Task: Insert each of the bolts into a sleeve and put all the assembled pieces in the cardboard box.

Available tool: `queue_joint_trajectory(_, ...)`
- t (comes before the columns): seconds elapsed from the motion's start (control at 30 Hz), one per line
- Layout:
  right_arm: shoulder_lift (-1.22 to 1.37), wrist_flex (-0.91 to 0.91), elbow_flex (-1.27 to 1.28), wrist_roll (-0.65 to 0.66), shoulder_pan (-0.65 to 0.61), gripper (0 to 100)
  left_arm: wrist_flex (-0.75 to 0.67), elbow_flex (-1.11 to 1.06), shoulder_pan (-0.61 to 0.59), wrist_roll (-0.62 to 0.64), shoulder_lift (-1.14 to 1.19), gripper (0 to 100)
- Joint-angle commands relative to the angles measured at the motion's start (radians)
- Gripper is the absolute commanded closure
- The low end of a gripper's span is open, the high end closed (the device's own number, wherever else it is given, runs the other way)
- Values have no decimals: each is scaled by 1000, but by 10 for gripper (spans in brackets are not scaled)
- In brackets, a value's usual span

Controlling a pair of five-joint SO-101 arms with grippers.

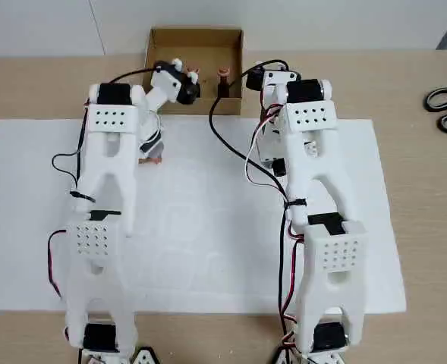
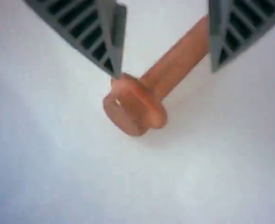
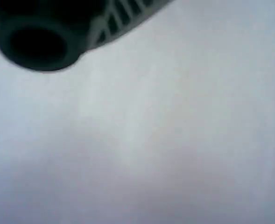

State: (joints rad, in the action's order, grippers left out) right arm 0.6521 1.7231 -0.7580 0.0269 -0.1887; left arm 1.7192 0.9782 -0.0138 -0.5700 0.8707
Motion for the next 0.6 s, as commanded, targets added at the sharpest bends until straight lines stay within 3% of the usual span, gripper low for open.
queue_joint_trajectory(0.0,-77,7,-3,9,7,995,32,64,23,81,-12,885)
queue_joint_trajectory(0.2,-77,7,-3,9,7,995,32,62,15,132,-5,885)
queue_joint_trajectory(0.43,-77,7,20,9,7,995,32,24,-51,-147,-3,882)
queue_joint_trajectory(0.57,-77,7,23,9,7,995,3,-12,-55,-195,-3,884)
